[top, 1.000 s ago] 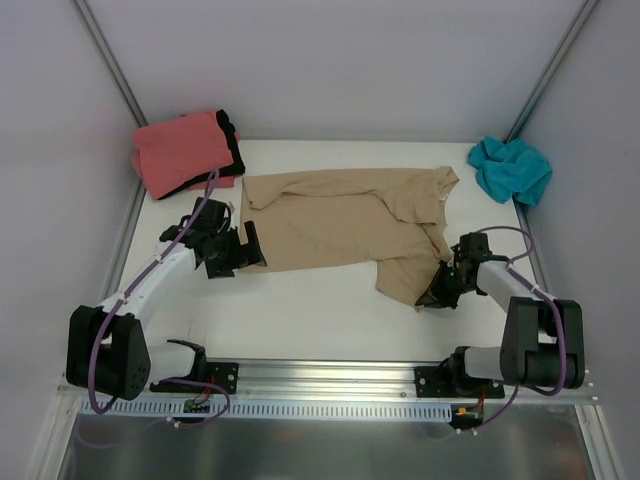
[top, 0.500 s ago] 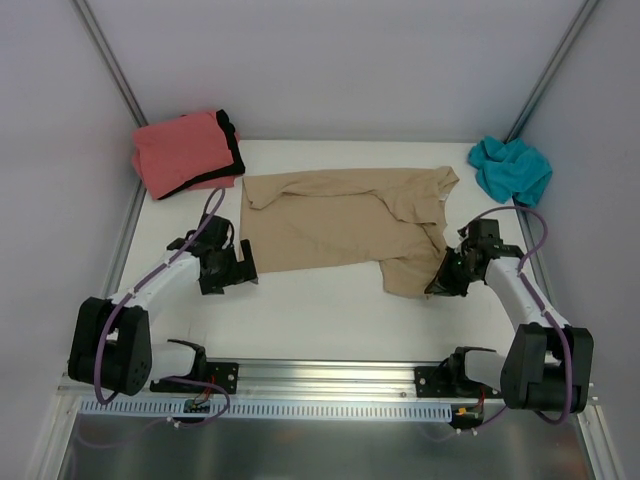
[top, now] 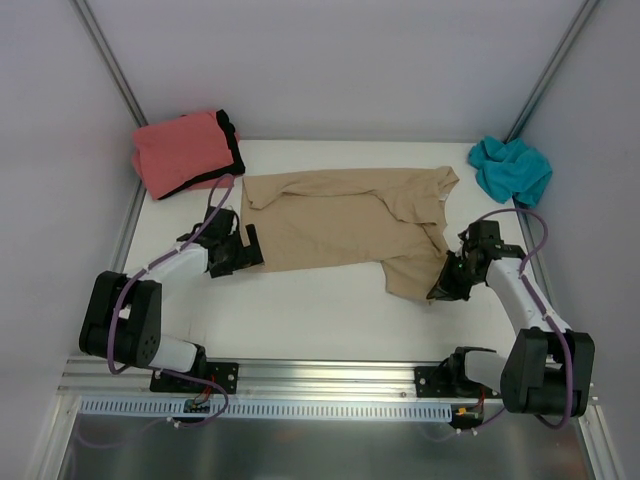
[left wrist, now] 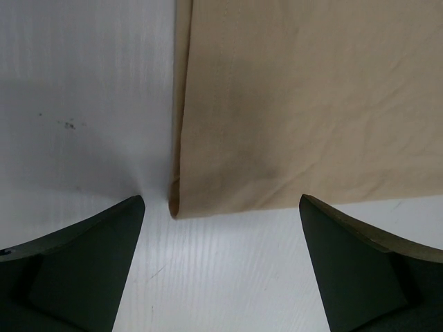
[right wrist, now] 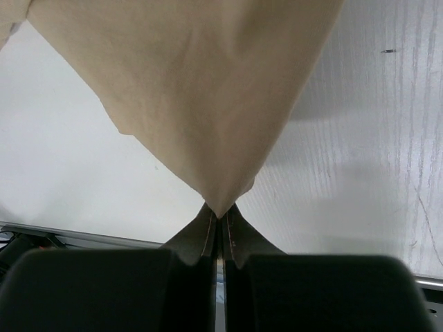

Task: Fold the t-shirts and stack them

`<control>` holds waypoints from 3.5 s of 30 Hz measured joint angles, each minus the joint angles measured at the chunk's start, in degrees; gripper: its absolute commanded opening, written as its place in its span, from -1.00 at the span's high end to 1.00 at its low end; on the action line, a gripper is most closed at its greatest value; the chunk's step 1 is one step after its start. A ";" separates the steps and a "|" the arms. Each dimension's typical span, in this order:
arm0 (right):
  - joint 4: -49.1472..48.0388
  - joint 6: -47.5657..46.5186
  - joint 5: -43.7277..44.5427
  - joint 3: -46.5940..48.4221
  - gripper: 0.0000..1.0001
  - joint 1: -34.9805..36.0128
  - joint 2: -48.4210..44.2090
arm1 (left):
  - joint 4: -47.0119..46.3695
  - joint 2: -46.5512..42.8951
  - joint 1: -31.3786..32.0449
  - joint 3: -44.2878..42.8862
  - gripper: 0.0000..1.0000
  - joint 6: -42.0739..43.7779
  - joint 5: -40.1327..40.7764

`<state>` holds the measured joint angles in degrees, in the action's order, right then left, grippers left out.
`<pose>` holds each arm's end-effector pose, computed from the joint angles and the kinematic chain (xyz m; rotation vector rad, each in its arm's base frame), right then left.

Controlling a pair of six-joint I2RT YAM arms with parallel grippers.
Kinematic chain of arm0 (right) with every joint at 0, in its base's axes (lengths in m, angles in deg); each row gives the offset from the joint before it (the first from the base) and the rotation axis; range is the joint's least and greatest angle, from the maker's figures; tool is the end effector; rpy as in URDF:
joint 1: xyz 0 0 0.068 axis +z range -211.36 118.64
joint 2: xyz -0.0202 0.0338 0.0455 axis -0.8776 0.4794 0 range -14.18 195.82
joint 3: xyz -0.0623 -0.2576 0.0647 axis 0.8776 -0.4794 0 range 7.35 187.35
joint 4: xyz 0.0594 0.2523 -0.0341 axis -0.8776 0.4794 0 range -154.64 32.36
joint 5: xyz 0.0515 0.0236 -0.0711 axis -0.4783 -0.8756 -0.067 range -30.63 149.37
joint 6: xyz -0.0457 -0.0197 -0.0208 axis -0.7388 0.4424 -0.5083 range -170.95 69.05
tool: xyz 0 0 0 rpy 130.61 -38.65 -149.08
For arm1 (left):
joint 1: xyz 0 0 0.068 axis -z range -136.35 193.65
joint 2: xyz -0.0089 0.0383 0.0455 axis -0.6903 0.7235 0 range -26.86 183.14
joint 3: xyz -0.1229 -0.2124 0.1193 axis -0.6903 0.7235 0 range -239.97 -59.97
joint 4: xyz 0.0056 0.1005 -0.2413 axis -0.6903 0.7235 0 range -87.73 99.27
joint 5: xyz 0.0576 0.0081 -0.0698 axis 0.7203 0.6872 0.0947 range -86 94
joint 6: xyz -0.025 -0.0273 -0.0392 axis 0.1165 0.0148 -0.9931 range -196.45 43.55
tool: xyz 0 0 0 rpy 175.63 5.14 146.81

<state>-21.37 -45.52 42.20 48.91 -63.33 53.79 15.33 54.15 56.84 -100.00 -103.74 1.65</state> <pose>0.2049 0.0035 0.2017 0.1039 2.7645 0.4322 0.2599 -0.0624 0.1702 -0.2956 2.5291 -0.3347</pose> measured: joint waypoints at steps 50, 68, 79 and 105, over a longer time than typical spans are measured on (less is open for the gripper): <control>3.30 1.18 1.49 13.73 0.99 0.00 2.08 | 11.02 -1.01 0.35 -7.21 1.00 4.48 -0.17; 1.57 2.84 -1.95 39.63 0.99 0.00 28.04 | 16.85 6.62 0.22 -22.01 1.00 5.57 0.17; 1.22 4.68 -5.44 57.96 0.99 0.02 44.76 | 19.06 16.35 -0.57 -33.51 1.00 5.64 1.64; 5.49 6.97 -6.47 78.47 0.99 -1.86 60.74 | 20.85 22.38 -6.56 -39.63 1.00 5.86 2.89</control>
<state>-15.89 -38.54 35.73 127.37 -65.19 114.53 36.18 76.53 50.29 -139.63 -97.88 4.53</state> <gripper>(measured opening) 0.020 0.020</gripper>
